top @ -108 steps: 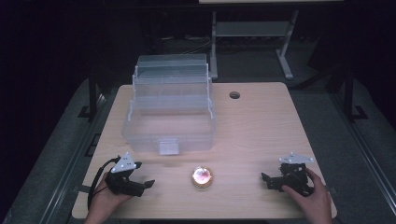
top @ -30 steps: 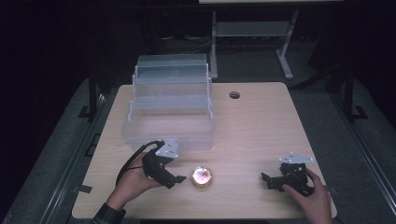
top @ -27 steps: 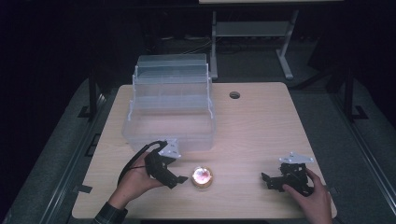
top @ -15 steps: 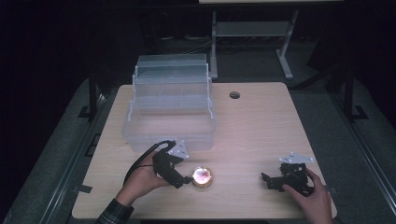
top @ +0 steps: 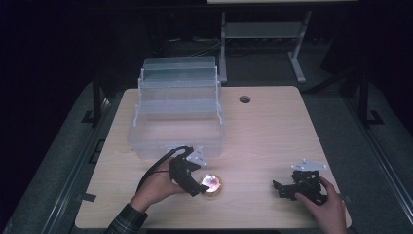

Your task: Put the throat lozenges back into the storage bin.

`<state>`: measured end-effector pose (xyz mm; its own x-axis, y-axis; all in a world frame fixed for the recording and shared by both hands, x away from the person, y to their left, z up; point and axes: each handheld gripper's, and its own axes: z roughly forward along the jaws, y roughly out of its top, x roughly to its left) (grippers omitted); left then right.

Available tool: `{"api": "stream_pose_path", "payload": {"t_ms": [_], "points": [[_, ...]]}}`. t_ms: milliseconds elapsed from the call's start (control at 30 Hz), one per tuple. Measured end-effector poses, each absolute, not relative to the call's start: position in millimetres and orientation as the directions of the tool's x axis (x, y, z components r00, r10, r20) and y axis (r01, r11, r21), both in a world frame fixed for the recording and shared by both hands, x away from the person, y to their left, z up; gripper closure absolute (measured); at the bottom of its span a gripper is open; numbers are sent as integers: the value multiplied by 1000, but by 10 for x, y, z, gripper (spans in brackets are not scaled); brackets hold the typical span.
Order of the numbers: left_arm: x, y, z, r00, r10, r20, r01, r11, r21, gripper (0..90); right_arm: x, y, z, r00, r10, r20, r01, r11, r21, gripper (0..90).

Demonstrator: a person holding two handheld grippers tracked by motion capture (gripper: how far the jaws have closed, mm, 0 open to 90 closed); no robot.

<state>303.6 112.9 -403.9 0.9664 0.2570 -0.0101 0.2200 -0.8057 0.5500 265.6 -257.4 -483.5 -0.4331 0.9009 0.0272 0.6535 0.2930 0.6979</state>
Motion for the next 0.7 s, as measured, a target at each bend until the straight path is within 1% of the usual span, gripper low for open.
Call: {"api": "stream_pose_path", "payload": {"t_ms": [33, 267, 700], "points": [[3047, 1116, -4043, 970, 243, -5, 207, -816, 539, 142, 2656, -2574, -4835, -433, 901, 27, 653, 293, 698, 0], [3061, 1010, -4098, 975, 221, -1, 188, -827, 530, 142, 2656, -2574, -4835, -433, 901, 27, 653, 293, 698, 0], [3066, 834, -4207, 980, 198, -3, 173, -846, 504, 137, 2656, -2574, -4835, -433, 901, 27, 653, 293, 698, 0]]}}
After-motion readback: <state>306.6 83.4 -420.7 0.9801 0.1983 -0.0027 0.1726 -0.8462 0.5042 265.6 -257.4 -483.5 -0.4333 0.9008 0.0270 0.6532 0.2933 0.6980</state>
